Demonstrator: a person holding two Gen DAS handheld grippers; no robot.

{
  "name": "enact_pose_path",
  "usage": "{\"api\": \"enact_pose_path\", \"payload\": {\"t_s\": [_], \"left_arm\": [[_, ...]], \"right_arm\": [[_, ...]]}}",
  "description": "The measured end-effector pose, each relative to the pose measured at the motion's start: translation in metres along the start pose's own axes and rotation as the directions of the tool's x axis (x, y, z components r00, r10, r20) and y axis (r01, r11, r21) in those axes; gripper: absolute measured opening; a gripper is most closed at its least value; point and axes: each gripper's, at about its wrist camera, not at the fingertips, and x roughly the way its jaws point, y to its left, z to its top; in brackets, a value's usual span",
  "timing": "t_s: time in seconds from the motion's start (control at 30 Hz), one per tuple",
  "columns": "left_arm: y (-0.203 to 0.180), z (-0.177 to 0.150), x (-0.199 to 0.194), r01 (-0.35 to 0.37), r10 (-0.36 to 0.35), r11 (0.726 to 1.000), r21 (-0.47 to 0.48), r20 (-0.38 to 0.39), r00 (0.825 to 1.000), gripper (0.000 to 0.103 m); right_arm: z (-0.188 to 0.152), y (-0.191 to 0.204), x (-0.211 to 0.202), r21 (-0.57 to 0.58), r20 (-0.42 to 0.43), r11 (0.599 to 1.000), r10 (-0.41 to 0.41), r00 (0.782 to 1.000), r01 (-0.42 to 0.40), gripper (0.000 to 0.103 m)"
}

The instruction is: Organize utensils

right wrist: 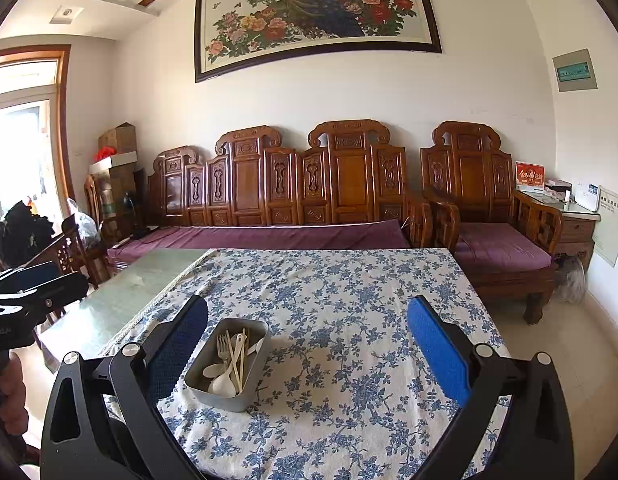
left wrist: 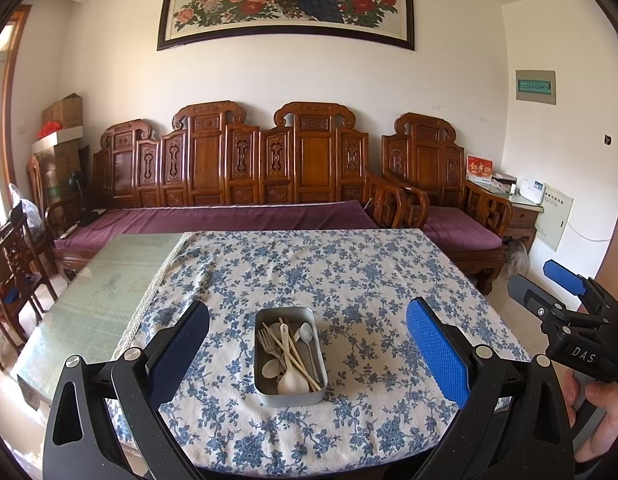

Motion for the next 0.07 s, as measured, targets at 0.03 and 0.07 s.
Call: {"api": "enact_pose_path", "payload": {"t_s": [0.03, 0.07], "left_arm": [[-0.0003, -0.0005, -0.0001, 0.002, -0.002, 1.000, -0.001, 0.000, 1.000, 0.095], [-0.0004, -0.0005, -0.0003, 0.004, -0.004, 1.000, -0.001, 0.002, 1.000, 0.095]], "right_arm": [[0.0000, 0.0000, -0.0009, 0.000, 0.000, 1.000, 0.000, 1.000, 0.000, 0.100], [-0.0001, 0.0001, -0.0001, 0.000, 0.000, 1.000, -0.001, 1.000, 0.001, 0.100]]}}
